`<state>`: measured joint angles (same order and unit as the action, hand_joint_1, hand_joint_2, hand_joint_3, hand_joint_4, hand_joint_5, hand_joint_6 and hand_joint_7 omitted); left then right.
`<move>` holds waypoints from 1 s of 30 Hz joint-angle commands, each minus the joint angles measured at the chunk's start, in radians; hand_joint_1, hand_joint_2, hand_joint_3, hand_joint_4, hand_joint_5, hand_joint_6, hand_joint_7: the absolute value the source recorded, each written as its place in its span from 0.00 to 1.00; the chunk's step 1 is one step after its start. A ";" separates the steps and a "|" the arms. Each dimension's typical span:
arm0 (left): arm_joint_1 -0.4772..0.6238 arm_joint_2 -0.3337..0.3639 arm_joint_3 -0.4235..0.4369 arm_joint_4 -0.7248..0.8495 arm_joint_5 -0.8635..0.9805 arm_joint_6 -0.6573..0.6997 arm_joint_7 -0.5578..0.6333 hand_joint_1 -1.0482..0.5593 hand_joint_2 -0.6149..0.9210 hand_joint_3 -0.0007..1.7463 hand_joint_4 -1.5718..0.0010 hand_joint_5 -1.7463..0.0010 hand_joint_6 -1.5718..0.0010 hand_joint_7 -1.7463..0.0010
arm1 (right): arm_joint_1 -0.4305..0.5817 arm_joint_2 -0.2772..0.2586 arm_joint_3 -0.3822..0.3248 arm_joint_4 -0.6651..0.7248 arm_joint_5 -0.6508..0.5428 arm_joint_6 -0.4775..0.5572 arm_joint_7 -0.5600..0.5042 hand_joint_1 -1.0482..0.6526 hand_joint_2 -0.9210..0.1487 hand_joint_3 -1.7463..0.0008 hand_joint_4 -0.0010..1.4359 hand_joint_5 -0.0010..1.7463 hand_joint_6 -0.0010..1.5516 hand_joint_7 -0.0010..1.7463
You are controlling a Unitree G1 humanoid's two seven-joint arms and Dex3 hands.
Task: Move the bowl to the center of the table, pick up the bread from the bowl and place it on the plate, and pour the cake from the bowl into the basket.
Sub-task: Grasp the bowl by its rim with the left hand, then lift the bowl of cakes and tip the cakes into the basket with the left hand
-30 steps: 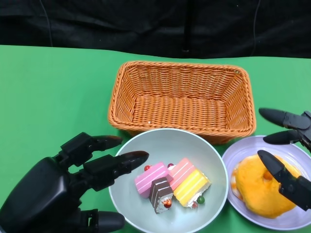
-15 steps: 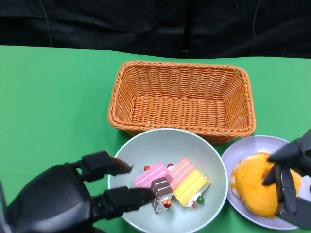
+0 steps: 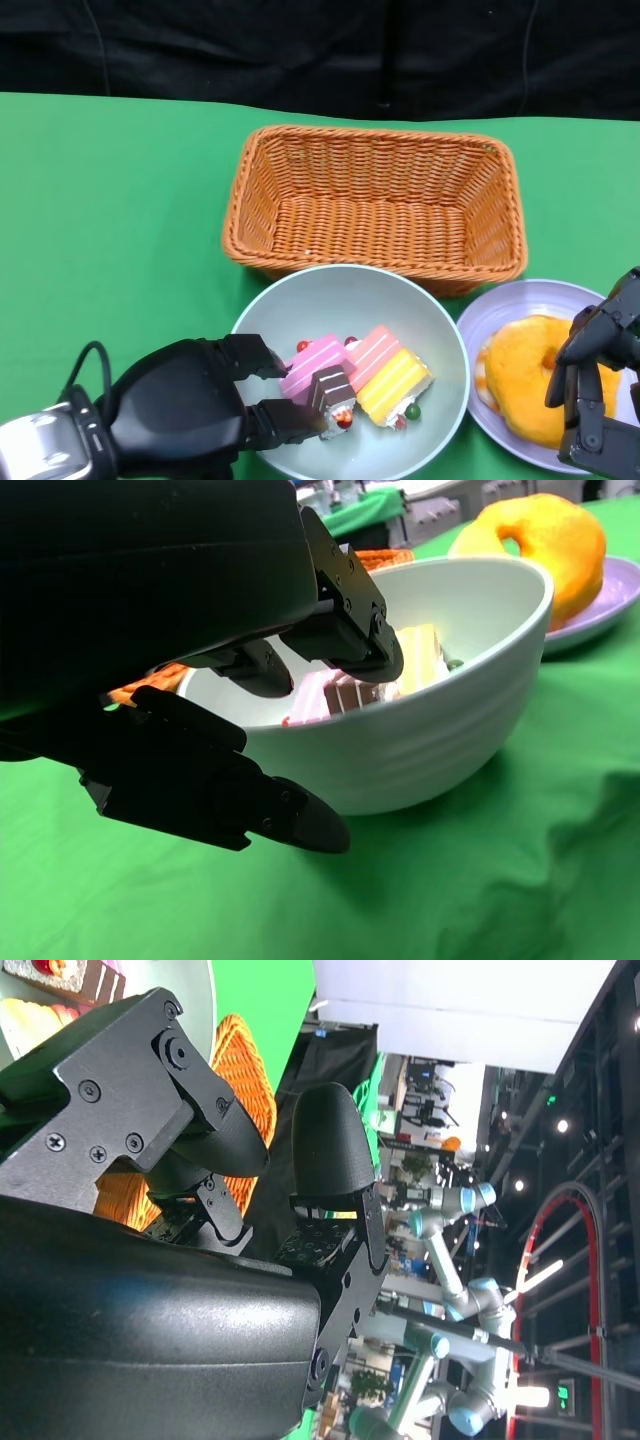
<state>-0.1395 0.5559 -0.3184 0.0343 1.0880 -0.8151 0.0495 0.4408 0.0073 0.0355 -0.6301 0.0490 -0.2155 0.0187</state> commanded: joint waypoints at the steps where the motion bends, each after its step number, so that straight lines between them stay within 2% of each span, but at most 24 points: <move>1: -0.057 -0.003 -0.065 0.102 0.082 0.017 0.136 0.36 0.97 0.01 0.70 0.71 0.60 0.97 | 0.001 -0.001 -0.008 0.000 -0.005 -0.011 -0.002 0.65 0.53 0.09 0.64 1.00 0.49 0.93; 2: -0.082 -0.010 -0.094 0.147 0.107 0.019 0.191 0.36 0.97 0.01 0.70 0.70 0.60 0.97 | 0.001 0.000 -0.008 0.001 -0.007 -0.013 -0.003 0.65 0.53 0.09 0.64 1.00 0.49 0.93; 3: -0.102 -0.014 -0.118 0.181 0.126 0.021 0.237 0.35 0.98 0.01 0.69 0.61 0.53 0.96 | 0.001 0.000 -0.007 0.002 -0.010 -0.015 -0.003 0.65 0.53 0.09 0.64 1.00 0.49 0.93; 4: -0.118 -0.015 -0.138 0.208 0.140 0.025 0.273 0.34 0.98 0.00 0.69 0.57 0.51 0.96 | 0.001 0.001 -0.007 0.003 -0.011 -0.016 -0.003 0.65 0.53 0.09 0.64 1.00 0.49 0.93; 5: -0.141 -0.023 -0.165 0.251 0.155 0.021 0.332 0.35 0.98 0.00 0.67 0.49 0.45 0.94 | 0.002 0.002 -0.006 0.002 -0.011 -0.015 -0.003 0.65 0.53 0.09 0.64 1.00 0.49 0.92; 6: -0.157 -0.027 -0.186 0.279 0.164 0.020 0.374 0.37 0.97 0.00 0.63 0.36 0.37 0.90 | 0.003 0.002 -0.006 0.001 -0.010 -0.014 -0.003 0.66 0.53 0.09 0.64 1.00 0.49 0.92; 7: -0.176 -0.036 -0.209 0.308 0.176 0.020 0.430 0.38 0.97 0.00 0.61 0.29 0.32 0.88 | 0.005 0.003 -0.005 0.000 -0.009 -0.012 -0.003 0.66 0.53 0.09 0.64 1.00 0.49 0.92; 8: -0.191 -0.040 -0.229 0.331 0.185 0.022 0.473 0.39 0.96 0.00 0.51 0.12 0.30 0.74 | 0.006 0.004 -0.004 -0.001 -0.008 -0.011 -0.003 0.66 0.53 0.09 0.64 1.00 0.49 0.92; 9: -0.202 -0.041 -0.245 0.345 0.190 0.026 0.503 0.40 0.95 0.00 0.47 0.06 0.33 0.63 | 0.006 0.004 -0.004 -0.002 -0.008 -0.010 -0.003 0.66 0.53 0.09 0.64 1.00 0.49 0.92; 10: -0.207 -0.040 -0.255 0.346 0.186 0.028 0.517 0.40 0.95 0.00 0.46 0.03 0.34 0.57 | 0.006 0.006 -0.003 -0.003 -0.008 -0.011 -0.005 0.66 0.53 0.09 0.64 1.00 0.49 0.92; 11: -0.208 -0.036 -0.263 0.342 0.179 0.030 0.525 0.40 0.96 0.00 0.41 0.01 0.41 0.35 | 0.005 0.007 -0.002 -0.003 -0.008 -0.012 -0.006 0.66 0.53 0.09 0.64 1.00 0.49 0.92; 12: -0.209 -0.032 -0.270 0.339 0.174 0.032 0.531 0.40 0.97 0.00 0.39 0.01 0.44 0.26 | 0.005 0.007 -0.002 -0.003 -0.009 -0.013 -0.006 0.66 0.53 0.09 0.64 1.00 0.49 0.92; 14: -0.202 -0.021 -0.275 0.326 0.161 0.028 0.559 0.40 0.97 0.00 0.37 0.00 0.46 0.19 | 0.006 0.009 -0.001 -0.004 -0.012 -0.015 -0.008 0.66 0.53 0.09 0.64 1.00 0.49 0.92; 15: -0.196 -0.014 -0.275 0.318 0.154 0.023 0.576 0.42 0.97 0.01 0.38 0.00 0.49 0.10 | 0.007 0.009 0.000 -0.004 -0.014 -0.016 -0.009 0.65 0.53 0.09 0.64 1.00 0.49 0.92; 16: -0.192 -0.010 -0.276 0.313 0.150 0.021 0.588 0.42 0.98 0.01 0.38 0.00 0.50 0.06 | 0.008 0.010 0.001 -0.004 -0.016 -0.017 -0.010 0.65 0.54 0.09 0.64 1.00 0.49 0.92; 21: -0.141 0.035 -0.240 0.210 0.103 0.018 0.617 0.45 0.99 0.01 0.39 0.00 0.52 0.01 | 0.004 0.019 0.002 0.003 -0.004 -0.031 -0.008 0.65 0.52 0.10 0.64 1.00 0.48 0.92; 30: -0.059 0.084 -0.155 0.061 -0.007 0.016 0.525 0.48 1.00 0.04 0.41 0.00 0.55 0.00 | 0.003 0.024 -0.002 0.004 0.010 -0.037 -0.004 0.65 0.49 0.12 0.63 1.00 0.48 0.92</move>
<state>-0.2078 0.6216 -0.4911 0.1137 1.1019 -0.7992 0.5842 0.4430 0.0297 0.0408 -0.6234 0.0456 -0.2371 0.0176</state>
